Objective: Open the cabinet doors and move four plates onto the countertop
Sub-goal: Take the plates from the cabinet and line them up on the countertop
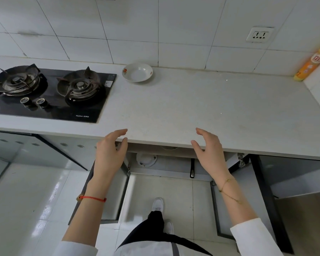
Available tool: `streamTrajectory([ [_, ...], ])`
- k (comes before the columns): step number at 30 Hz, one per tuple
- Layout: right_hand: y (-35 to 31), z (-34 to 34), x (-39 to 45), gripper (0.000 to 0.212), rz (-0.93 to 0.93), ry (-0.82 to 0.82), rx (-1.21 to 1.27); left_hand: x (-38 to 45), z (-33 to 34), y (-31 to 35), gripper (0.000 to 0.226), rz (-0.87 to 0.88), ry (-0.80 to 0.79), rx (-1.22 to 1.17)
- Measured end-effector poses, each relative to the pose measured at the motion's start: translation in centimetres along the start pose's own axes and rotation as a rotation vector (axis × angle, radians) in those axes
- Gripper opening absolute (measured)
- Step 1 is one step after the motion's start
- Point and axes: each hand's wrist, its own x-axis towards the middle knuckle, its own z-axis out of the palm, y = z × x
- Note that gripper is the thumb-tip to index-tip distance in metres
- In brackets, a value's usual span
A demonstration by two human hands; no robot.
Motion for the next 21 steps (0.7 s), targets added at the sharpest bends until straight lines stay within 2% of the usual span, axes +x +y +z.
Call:
streamTrajectory([
  [13,2.7,1.4,0.8,0.041,0.083,0.059,-0.002,1.7,4.7,-1.1,0.031,0.047,-0.159,-0.018],
  [21,7.2,5.0,-0.6,0.036,0.070,0.029,0.016,-1.2,9.7,-4.5,0.030,-0.024,-0.194,-0.060],
])
